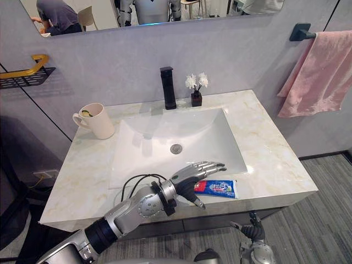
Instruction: Organize washtable
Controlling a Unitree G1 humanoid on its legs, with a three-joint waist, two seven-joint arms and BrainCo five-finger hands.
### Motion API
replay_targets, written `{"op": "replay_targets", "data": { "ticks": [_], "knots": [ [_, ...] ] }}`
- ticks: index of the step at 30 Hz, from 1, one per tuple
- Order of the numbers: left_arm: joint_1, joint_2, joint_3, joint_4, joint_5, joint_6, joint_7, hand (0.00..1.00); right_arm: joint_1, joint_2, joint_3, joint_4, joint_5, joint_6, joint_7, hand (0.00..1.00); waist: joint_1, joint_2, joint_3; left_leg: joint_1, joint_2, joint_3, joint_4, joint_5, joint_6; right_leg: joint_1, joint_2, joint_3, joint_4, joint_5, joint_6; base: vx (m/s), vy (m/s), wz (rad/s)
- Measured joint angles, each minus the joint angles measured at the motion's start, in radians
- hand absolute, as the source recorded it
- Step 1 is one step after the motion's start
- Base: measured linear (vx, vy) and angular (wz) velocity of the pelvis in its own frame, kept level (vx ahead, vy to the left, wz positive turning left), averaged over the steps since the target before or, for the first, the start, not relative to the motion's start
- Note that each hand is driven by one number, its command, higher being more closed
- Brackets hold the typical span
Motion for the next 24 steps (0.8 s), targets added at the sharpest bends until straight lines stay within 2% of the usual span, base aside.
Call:
{"op": "replay_targets", "data": {
  "ticks": [3, 11, 16, 20, 24],
  "knots": [
    [0.007, -0.001, -0.001, 0.010, 0.045, 0.001, 0.000, 0.00, -0.003, 0.001, 0.005, 0.000, 0.000, -0.013, 0.000, 0.00, -0.014, 0.003, 0.003, 0.010, 0.005, 0.007, -0.016, 0.002, -0.003, 0.005, 0.003, 0.004, -0.012, 0.003, -0.003, -0.01, -0.015, -0.07],
    [0.009, -0.015, 0.018, 0.045, 0.119, 0.001, 0.011, 0.00, 0.002, 0.017, 0.005, -0.002, 0.001, -0.027, -0.002, 0.00, -0.017, 0.002, 0.011, 0.017, 0.014, 0.012, -0.022, 0.003, -0.005, 0.014, 0.013, 0.003, -0.029, 0.009, -0.005, 0.00, -0.008, -0.01],
    [0.040, -0.022, 0.078, 0.043, 0.111, 0.003, 0.022, 0.00, 0.001, 0.020, 0.004, -0.002, 0.001, -0.028, -0.003, 0.00, -0.019, 0.005, 0.011, 0.022, 0.014, 0.012, -0.024, 0.003, -0.006, 0.024, 0.013, 0.002, -0.044, 0.017, -0.003, -0.02, -0.005, 0.00],
    [0.080, -0.019, 0.152, 0.009, 0.059, 0.018, 0.026, 0.00, 0.008, 0.021, 0.002, -0.003, 0.001, -0.028, -0.003, 0.00, -0.017, 0.005, 0.012, 0.025, 0.014, 0.003, -0.024, 0.004, -0.007, 0.035, 0.014, -0.007, -0.048, 0.017, -0.003, -0.03, -0.010, 0.06],
    [0.095, 0.019, 0.180, -0.060, 0.021, 0.024, 0.029, 0.00, 0.017, 0.020, 0.002, -0.006, 0.000, -0.028, -0.004, 0.00, -0.014, 0.003, 0.013, 0.027, 0.013, -0.004, -0.025, 0.004, -0.007, 0.041, 0.014, -0.013, -0.049, 0.017, -0.003, -0.02, -0.007, 0.04]
  ]
}}
